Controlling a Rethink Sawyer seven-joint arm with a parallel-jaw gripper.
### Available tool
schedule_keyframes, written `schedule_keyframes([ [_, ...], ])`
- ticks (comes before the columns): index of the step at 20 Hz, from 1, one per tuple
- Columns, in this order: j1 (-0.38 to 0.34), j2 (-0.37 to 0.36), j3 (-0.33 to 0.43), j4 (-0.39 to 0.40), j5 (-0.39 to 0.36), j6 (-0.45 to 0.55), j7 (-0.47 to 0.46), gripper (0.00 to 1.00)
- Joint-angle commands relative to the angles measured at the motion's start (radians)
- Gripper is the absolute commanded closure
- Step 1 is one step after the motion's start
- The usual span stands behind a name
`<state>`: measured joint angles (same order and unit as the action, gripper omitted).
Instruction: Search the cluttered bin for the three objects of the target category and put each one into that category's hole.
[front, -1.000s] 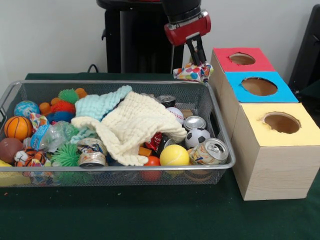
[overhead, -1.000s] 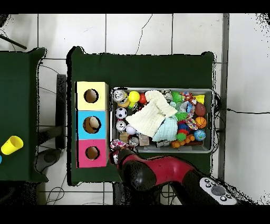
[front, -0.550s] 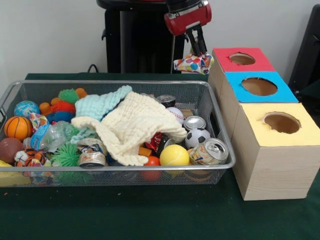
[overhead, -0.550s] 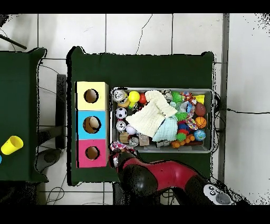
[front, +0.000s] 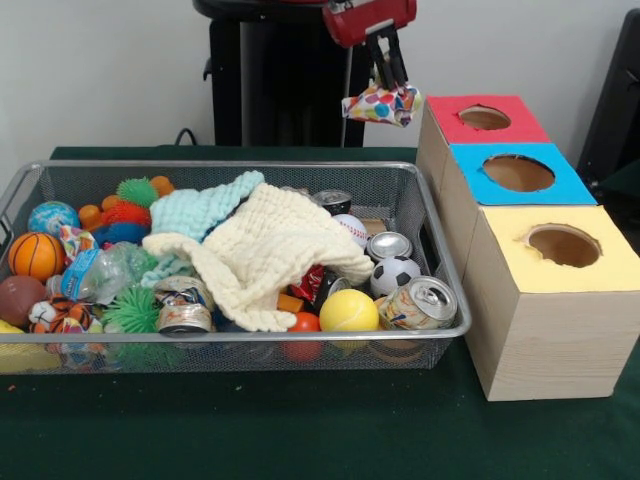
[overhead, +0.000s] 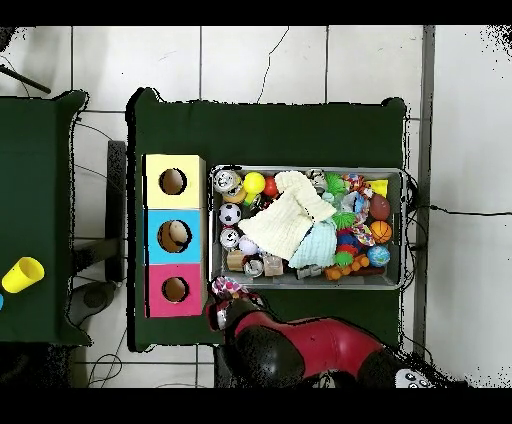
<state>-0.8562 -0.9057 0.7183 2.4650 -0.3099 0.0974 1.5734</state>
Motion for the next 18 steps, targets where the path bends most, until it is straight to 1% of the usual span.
schedule_keyframes([
  [1, -0.005, -0.075, 0.076, 0.028, 0.071, 0.078, 0.138, 1.0],
  [4, 0.003, -0.085, 0.074, 0.028, 0.083, 0.081, 0.138, 1.0],
  [9, -0.003, -0.135, 0.108, 0.059, 0.124, 0.092, 0.141, 1.0],
  [14, 0.014, -0.188, 0.127, 0.087, 0.164, 0.091, 0.155, 1.0],
  [18, 0.044, -0.217, 0.121, 0.104, 0.184, 0.078, 0.169, 1.0],
])
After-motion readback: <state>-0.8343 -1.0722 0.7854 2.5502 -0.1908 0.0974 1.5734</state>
